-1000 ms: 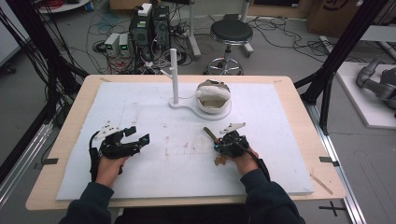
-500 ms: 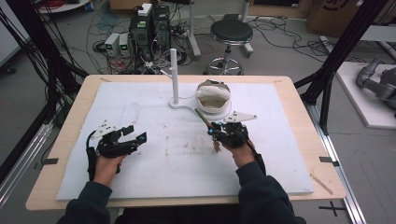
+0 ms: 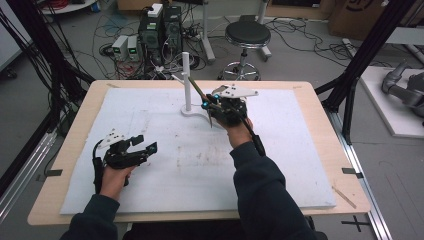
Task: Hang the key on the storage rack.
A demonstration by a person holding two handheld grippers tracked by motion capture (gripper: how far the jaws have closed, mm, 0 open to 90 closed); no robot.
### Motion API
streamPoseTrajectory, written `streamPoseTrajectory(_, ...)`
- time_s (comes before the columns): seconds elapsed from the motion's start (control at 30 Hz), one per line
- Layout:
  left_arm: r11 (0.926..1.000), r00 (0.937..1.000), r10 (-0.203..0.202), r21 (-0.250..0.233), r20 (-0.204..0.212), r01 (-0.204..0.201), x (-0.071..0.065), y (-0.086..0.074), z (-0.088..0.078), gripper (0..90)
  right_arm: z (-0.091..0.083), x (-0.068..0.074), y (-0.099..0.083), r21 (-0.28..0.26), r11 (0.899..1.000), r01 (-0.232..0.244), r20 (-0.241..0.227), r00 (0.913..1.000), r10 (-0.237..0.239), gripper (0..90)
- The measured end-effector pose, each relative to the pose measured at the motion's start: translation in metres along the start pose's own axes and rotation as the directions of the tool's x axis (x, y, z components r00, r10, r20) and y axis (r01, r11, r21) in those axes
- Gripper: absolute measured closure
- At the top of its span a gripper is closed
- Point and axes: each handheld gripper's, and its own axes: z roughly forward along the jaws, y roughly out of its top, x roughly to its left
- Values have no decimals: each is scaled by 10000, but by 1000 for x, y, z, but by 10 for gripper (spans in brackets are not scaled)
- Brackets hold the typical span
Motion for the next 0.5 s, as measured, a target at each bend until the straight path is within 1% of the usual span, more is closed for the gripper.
streamPoseTrajectory(0.03, 10000, 10000, -6, -11, 7, 6, 0, 0, 0, 279, 4, 2, 5, -59, 9999, 109, 234, 9997, -107, 758)
streamPoseTrajectory(0.1, 10000, 10000, -10, -10, 19, 10, 0, 0, 0, 279, 11, 3, 11, -73, 9997, 245, 502, 9984, -241, 758)
streamPoseTrajectory(0.13, 10000, 10000, -17, -21, 16, 17, 0, 0, 0, 279, 17, 4, 15, 34, 9987, 504, 829, 9953, -505, 758)
streamPoseTrajectory(0.17, 10000, 10000, -18, 2, 37, 18, 0, 0, 0, 279, 17, 4, 15, 34, 9987, 504, 829, 9953, -505, 758)
streamPoseTrajectory(0.2, 10000, 10000, -18, 7, 38, 18, 0, 0, 0, 279, 23, 6, 18, 172, 9973, 710, 1015, 9922, -724, 758)
streamPoseTrajectory(0.27, 10000, 10000, -21, 3, 45, 21, 1, 0, 0, 279, 25, 7, 19, 207, 9966, 799, 1077, 9908, -816, 758)
streamPoseTrajectory(0.3, 10000, 10000, -43, -14, 48, 43, 0, 0, 0, 280, 30, 10, 21, 355, 9941, 1026, 1319, 9855, -1064, 758)
streamPoseTrajectory(0.33, 10000, 10000, -52, -20, 36, 52, 1, 0, 0, 280, 30, 10, 21, 355, 9941, 1026, 1319, 9855, -1064, 758)
streamPoseTrajectory(0.37, 10000, 10000, -78, -35, 40, 78, 1, 0, 0, 280, 32, 11, 21, 403, 9915, 1234, 1387, 9820, -1279, 758)
streamPoseTrajectory(0.4, 10000, 10000, -83, -25, 42, 83, 1, 0, 0, 280, 35, 15, 22, 573, 9813, 1837, 1784, 9652, -1912, 758)
streamPoseTrajectory(0.43, 10000, 10000, -66, -18, 46, 66, 1, 0, -1, 280, 35, 15, 22, 573, 9813, 1837, 1784, 9652, -1912, 758)
streamPoseTrajectory(0.47, 10000, 10000, -78, -27, 50, 79, 1, 0, -1, 280, 36, 16, 21, 593, 9779, 2006, 1895, 9595, -2084, 758)
streamPoseTrajectory(0.5, 10000, 10000, -72, -29, 50, 72, 1, 0, -1, 281, 38, 20, 21, 673, 9656, 2511, 2107, 9424, -2597, 757)
